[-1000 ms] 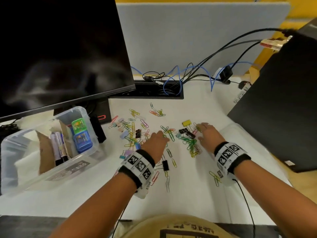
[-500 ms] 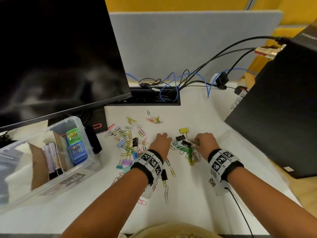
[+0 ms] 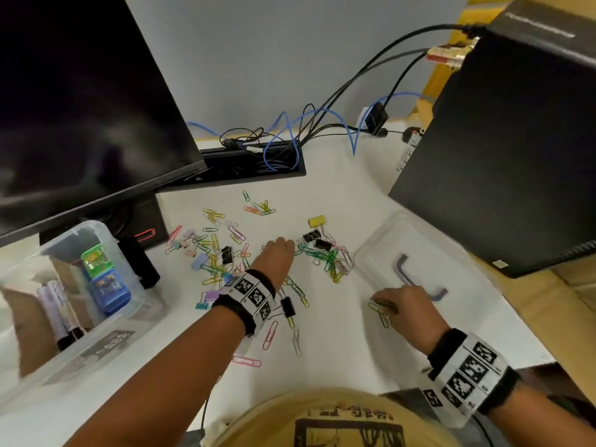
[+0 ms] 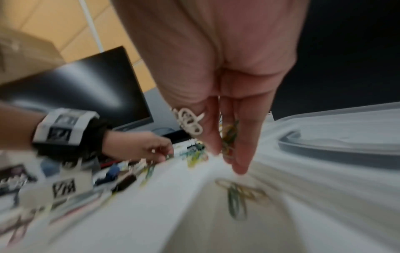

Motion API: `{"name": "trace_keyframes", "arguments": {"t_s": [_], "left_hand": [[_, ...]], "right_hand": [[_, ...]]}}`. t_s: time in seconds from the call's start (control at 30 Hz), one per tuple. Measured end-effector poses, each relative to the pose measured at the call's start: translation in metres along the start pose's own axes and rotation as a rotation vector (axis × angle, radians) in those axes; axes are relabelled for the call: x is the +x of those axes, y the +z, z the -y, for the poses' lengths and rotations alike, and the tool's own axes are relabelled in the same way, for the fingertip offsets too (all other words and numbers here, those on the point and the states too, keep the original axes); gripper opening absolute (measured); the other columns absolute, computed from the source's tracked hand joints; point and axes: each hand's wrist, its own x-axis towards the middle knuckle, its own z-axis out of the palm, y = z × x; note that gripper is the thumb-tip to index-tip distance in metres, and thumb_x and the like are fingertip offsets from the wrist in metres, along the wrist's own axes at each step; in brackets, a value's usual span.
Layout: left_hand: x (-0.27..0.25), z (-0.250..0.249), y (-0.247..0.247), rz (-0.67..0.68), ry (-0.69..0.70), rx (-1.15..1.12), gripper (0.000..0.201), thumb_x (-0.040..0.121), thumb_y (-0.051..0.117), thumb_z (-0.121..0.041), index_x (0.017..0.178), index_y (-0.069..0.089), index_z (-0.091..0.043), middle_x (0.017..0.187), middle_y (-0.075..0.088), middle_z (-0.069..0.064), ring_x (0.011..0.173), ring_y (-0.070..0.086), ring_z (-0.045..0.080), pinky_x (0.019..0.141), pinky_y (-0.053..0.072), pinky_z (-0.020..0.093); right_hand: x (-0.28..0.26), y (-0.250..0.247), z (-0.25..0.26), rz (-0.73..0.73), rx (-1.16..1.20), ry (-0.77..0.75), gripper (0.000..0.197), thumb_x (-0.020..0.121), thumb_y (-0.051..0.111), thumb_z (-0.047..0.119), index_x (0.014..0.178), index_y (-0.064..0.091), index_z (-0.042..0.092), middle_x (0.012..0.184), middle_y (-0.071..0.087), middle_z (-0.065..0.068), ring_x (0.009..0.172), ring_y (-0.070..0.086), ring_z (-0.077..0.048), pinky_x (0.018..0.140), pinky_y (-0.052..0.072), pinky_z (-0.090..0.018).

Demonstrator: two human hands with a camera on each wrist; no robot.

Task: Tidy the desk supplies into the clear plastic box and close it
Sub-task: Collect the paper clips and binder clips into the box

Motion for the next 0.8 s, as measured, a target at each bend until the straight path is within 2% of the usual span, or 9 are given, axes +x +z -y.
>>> {"name": "trace_keyframes", "arguments": {"t_s": [0.07,0.17,0.3,0.33,0.4,0.47,0.6,0.7,0.8], "left_hand": [[0.0,0.002,0.0,0.01,0.01,0.0,0.044,0.081,0.046,0.013,0.122,0.041,-0.002,0.123,0.045,0.017,0.112,0.048,0.03,0.088,0.047,0.034],[0.0,0.007,0.0,0.037,0.02,-0.031,0.043,0.082,0.045,0.012,0.122,0.043,-0.002,0.123,0.047,0.017,0.112,0.049,0.03,0.089,0.046,0.034],[-0.002,0.016,-0.004,-0.051,-0.026,-0.381,0.038,0.091,0.04,0.006,0.127,0.05,-0.004,0.123,0.054,0.017,0.112,0.053,0.029,0.086,0.038,0.024],[-0.004,0.018,-0.005,-0.095,-0.048,-0.51,0.035,0.094,0.038,0.003,0.125,0.052,-0.003,0.116,0.058,0.016,0.103,0.057,0.027,0.077,0.039,0.023],[-0.009,0.021,-0.007,-0.122,-0.102,-0.82,0.033,0.097,0.035,-0.002,0.123,0.055,-0.005,0.088,0.061,0.009,0.069,0.056,0.015,0.056,0.038,0.02],[-0.015,0.027,-0.008,-0.057,-0.179,-1.118,0.034,0.099,0.033,-0.004,0.124,0.055,-0.01,0.068,0.05,0.001,0.051,0.045,0.006,0.049,0.035,0.017],[-0.033,0.037,-0.013,0.211,-0.275,-1.793,0.035,0.101,0.027,0.0,0.115,0.056,-0.014,0.071,0.044,0.004,0.064,0.05,0.014,0.059,0.051,0.024],[-0.046,0.042,-0.017,0.216,-0.343,-1.893,0.034,0.101,0.027,-0.002,0.101,0.057,-0.016,0.075,0.044,0.003,0.064,0.047,0.015,0.05,0.048,0.019],[-0.053,0.045,-0.023,0.178,-0.428,-1.895,0.025,0.102,0.031,-0.013,0.095,0.056,-0.014,0.076,0.043,0.002,0.061,0.042,0.013,0.043,0.042,0.015]], "right_hand": [[-0.009,0.015,-0.006,-0.025,-0.02,0.047,0.035,0.08,0.046,-0.01,0.099,0.072,0.005,0.093,0.074,-0.015,0.091,0.066,-0.03,0.075,0.046,-0.029],[-0.014,0.035,-0.008,-0.053,-0.044,0.068,0.036,0.083,0.047,-0.009,0.109,0.067,0.005,0.105,0.068,-0.018,0.098,0.061,-0.033,0.084,0.049,-0.032],[-0.006,0.046,0.003,-0.083,-0.067,0.064,0.03,0.084,0.048,-0.007,0.108,0.064,0.003,0.101,0.062,-0.018,0.095,0.059,-0.034,0.079,0.048,-0.035],[-0.001,0.047,0.008,-0.08,-0.069,0.06,0.032,0.083,0.048,-0.008,0.109,0.063,0.002,0.102,0.062,-0.019,0.096,0.06,-0.034,0.08,0.049,-0.035],[0.013,0.049,0.019,-0.089,-0.074,0.037,0.031,0.084,0.048,-0.009,0.11,0.062,0.002,0.105,0.061,-0.018,0.096,0.06,-0.033,0.08,0.049,-0.034],[0.028,0.048,0.032,-0.117,-0.065,0.011,0.035,0.083,0.051,-0.009,0.115,0.058,0.004,0.112,0.057,-0.017,0.097,0.059,-0.03,0.081,0.05,-0.031],[0.055,0.044,0.059,-0.132,-0.082,-0.016,0.063,0.083,0.058,-0.003,0.139,0.032,0.011,0.138,0.035,-0.018,0.115,0.047,-0.032,0.096,0.048,-0.037],[0.068,0.044,0.072,-0.088,-0.148,0.029,0.052,0.089,0.054,0.007,0.136,0.034,0.014,0.137,0.035,-0.017,0.116,0.041,-0.034,0.097,0.043,-0.038],[0.071,0.047,0.08,-0.041,-0.205,0.052,0.045,0.088,0.044,-0.006,0.13,0.039,0.006,0.135,0.037,-0.023,0.118,0.04,-0.038,0.103,0.039,-0.041]]}}
